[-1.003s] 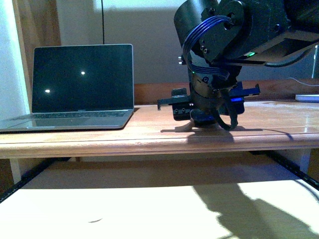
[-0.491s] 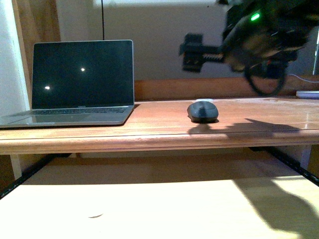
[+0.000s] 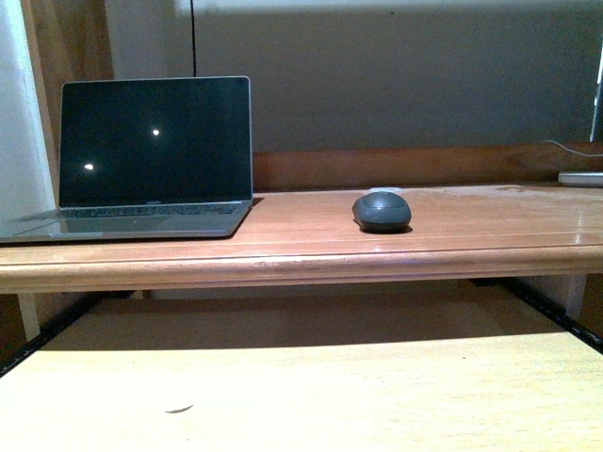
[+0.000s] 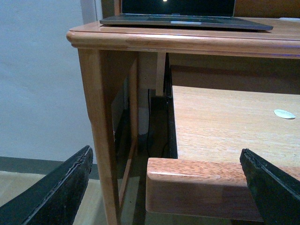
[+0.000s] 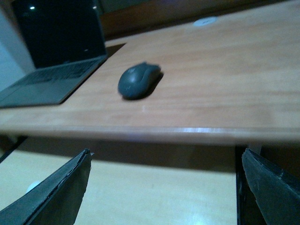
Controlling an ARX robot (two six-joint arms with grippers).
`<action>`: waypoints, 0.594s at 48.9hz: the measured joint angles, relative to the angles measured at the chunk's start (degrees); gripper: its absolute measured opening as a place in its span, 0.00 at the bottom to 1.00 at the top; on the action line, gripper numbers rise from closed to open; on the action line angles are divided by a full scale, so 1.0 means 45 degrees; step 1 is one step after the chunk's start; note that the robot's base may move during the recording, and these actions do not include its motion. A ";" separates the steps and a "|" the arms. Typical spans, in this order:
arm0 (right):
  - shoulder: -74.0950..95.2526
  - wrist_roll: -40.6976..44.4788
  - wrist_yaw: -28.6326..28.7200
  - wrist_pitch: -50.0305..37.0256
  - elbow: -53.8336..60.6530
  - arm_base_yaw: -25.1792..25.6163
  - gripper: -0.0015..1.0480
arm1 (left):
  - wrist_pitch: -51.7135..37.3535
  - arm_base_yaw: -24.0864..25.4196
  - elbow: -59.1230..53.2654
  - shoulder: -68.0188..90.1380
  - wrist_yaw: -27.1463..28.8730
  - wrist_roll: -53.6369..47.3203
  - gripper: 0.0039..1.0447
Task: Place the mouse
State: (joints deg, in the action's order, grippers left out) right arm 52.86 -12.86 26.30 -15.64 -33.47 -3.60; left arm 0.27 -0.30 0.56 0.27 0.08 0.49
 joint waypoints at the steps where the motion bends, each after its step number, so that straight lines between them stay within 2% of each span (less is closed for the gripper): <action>1: -0.0369 0.0053 0.0597 0.0136 0.0330 0.0330 0.93 | 0.0000 0.0000 0.0000 0.0000 0.0000 0.0005 0.93; 7: -0.2050 0.0529 0.3857 0.1103 0.1758 0.2176 0.93 | 0.0000 0.0000 0.0000 0.0000 0.0000 0.0005 0.93; 9: -0.2798 0.1107 0.5620 0.1987 0.2225 0.3138 0.93 | 0.0000 0.0000 0.0000 0.0000 0.0000 0.0000 0.93; 12: -0.3376 0.1860 0.7072 0.3104 0.2438 0.3871 0.93 | 0.0000 0.0000 0.0000 0.0000 0.0000 0.0005 0.93; 13: -0.3648 0.2443 0.7912 0.3910 0.2487 0.4255 0.93 | 0.0000 0.0000 0.0000 0.0000 0.0000 0.0000 0.93; 16: -0.3920 0.3725 0.9364 0.5867 0.2477 0.4857 0.93 | 0.0000 0.0000 0.0000 0.0000 0.0000 0.0005 0.93; 19: -0.3983 0.6125 1.0588 0.9000 0.2263 0.5294 0.93 | 0.0000 0.0000 0.0000 0.0000 -0.0005 0.0000 0.93; 22: -0.3147 0.9913 1.1079 1.3100 0.1773 0.5445 0.93 | 0.0000 0.0000 0.0000 0.0000 -0.0015 0.0000 0.93; 24: -0.2997 1.1696 1.0890 1.4824 0.1792 0.5285 0.93 | 0.0000 0.0000 0.0000 0.0000 -0.0005 0.0000 0.93; 26: -0.3109 1.2206 1.0622 1.4931 0.1967 0.5047 0.93 | 0.0000 0.0000 0.0000 0.0000 -0.0010 0.0000 0.93; 29: -0.3609 1.2468 0.9952 1.3920 0.2492 0.4328 0.93 | 0.0000 0.0000 0.0000 0.0000 -0.0029 -0.0005 0.93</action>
State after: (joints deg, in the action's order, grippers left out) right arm 36.62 43.24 71.09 47.00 -22.26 15.88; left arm 0.27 -0.30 0.56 0.27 -0.05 0.47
